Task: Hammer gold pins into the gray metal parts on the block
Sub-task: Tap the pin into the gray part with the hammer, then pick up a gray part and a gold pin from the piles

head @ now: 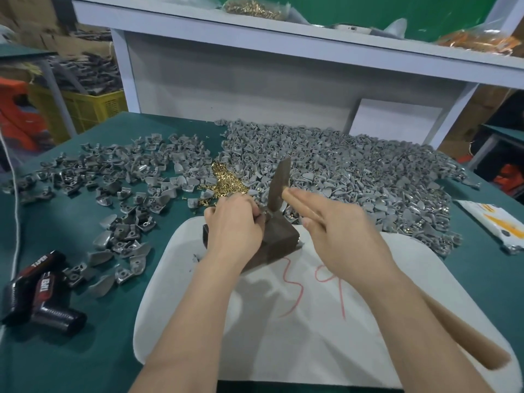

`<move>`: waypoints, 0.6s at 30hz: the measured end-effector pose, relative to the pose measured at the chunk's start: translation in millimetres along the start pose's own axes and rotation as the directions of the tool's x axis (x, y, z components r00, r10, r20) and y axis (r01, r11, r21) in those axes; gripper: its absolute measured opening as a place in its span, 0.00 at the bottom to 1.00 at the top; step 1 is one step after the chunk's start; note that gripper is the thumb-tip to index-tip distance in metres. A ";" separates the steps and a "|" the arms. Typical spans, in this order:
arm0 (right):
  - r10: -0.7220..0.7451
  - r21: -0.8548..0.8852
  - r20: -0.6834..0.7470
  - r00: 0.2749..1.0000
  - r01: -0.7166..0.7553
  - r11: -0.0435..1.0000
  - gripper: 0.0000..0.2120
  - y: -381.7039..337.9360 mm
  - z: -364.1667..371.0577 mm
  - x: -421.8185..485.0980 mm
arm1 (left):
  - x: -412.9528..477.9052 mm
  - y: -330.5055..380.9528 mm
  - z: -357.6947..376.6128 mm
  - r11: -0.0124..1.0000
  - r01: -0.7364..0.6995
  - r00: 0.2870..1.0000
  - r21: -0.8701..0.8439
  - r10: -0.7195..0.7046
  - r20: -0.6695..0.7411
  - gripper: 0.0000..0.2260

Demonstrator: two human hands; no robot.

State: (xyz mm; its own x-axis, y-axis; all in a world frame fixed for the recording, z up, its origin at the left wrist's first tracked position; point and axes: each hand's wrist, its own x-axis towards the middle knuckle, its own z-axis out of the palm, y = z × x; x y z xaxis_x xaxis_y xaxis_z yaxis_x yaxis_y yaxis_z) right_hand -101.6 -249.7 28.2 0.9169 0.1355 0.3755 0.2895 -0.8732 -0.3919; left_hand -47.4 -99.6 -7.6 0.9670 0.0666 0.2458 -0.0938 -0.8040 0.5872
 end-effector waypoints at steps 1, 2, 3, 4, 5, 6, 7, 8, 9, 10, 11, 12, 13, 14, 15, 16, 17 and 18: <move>0.004 0.031 -0.071 0.997 -0.002 1.000 0.25 -1.6 -3.0 0.4 | 0.8 -0.3 0.6 1.000 -0.009 1.000 -0.002 0.009 -0.009 0.05; -0.002 0.070 -0.149 0.989 0.012 0.997 0.26 -1.9 -5.1 0.8 | 0.7 -0.6 1.5 1.000 -0.012 1.000 -0.010 0.012 -0.017 0.06; -0.011 0.101 -0.204 0.979 0.032 0.994 0.26 -1.9 -5.7 0.0 | 0.2 -0.8 2.3 1.000 -0.008 1.000 -0.021 0.008 -0.023 0.06; -0.021 0.106 -0.211 0.977 0.045 0.993 0.27 -2.7 -5.4 0.3 | 0.3 -0.9 2.7 1.000 -0.004 1.000 -0.029 0.003 -0.028 0.06; -0.029 0.078 -0.159 0.987 0.042 0.996 0.27 -4.6 -3.9 -0.4 | 0.7 -1.1 2.7 1.000 -0.006 1.000 -0.021 0.005 -0.029 0.06; -0.038 0.020 -0.071 0.997 0.039 0.999 0.26 -5.6 -0.9 -1.5 | 1.2 -1.2 2.2 1.000 -0.013 1.000 -0.001 0.013 -0.027 0.06; -0.041 -0.034 0.015 0.999 0.042 0.999 0.26 -4.4 2.2 -2.8 | 1.0 -1.6 2.1 1.000 -0.023 0.999 0.020 0.024 -0.021 0.06; -0.042 -0.057 0.053 0.998 0.045 0.997 0.25 -3.0 3.3 -1.5 | 1.5 -1.8 2.1 0.999 -0.030 0.999 0.033 0.030 -0.018 0.06; -0.038 -0.050 0.049 0.998 0.040 0.998 0.25 -1.3 2.8 2.0 | 1.9 -2.3 1.8 0.999 -0.028 1.000 0.036 0.028 -0.014 0.06; -0.021 -0.024 0.026 0.999 0.022 0.999 0.24 0.8 2.8 4.6 | 1.3 -2.3 1.5 0.999 -0.019 1.000 0.035 0.019 -0.007 0.06; 0.005 0.008 -0.011 1.000 -0.005 1.000 0.24 4.4 3.7 7.2 | 1.4 -1.7 1.0 0.999 -0.011 1.000 0.030 0.011 -0.009 0.06; 0.039 0.038 -0.054 0.998 -0.037 0.999 0.24 10.0 5.6 10.6 | 1.8 -1.3 1.1 1.000 -0.007 1.000 0.028 0.007 -0.016 0.06; 0.086 0.069 -0.086 0.992 -0.081 0.994 0.23 16.1 8.2 13.7 | 1.6 -1.1 1.5 1.000 -0.004 1.000 0.028 0.005 -0.019 0.06; 0.139 0.098 -0.100 0.985 -0.130 0.987 0.23 23.0 11.7 17.7 | 1.4 -0.8 2.0 1.000 -0.002 1.000 0.025 0.003 -0.022 0.06; 0.192 0.120 -0.086 0.978 -0.181 0.976 0.21 29.7 16.0 22.5 | 1.3 -0.5 2.0 1.000 0.001 1.000 0.016 -0.001 -0.026 0.06; 0.252 0.140 -0.042 0.967 -0.244 0.960 0.20 36.2 20.8 27.2 | 1.2 -0.1 1.8 1.000 0.005 1.000 0.009 -0.005 -0.029 0.07; 0.310 0.165 0.022 0.950 -0.309 0.937 0.18 42.7 26.4 31.0 | 1.1 0.1 1.6 1.000 0.009 0.999 0.008 -0.008 -0.031 0.07; 0.357 0.203 0.088 0.930 -0.367 0.908 0.16 48.9 32.3 33.9 | 1.3 0.0 1.5 1.000 0.011 0.999 0.010 -0.011 -0.033 0.06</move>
State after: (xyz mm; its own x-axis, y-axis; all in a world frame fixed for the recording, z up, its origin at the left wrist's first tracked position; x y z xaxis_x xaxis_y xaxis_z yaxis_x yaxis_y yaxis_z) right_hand -47.4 -272.7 -5.4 0.9802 -0.1442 0.1355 -0.0181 -0.7474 -0.6641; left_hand -45.8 -100.3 -8.4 0.9596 0.0949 0.2649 -0.0806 -0.8092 0.5820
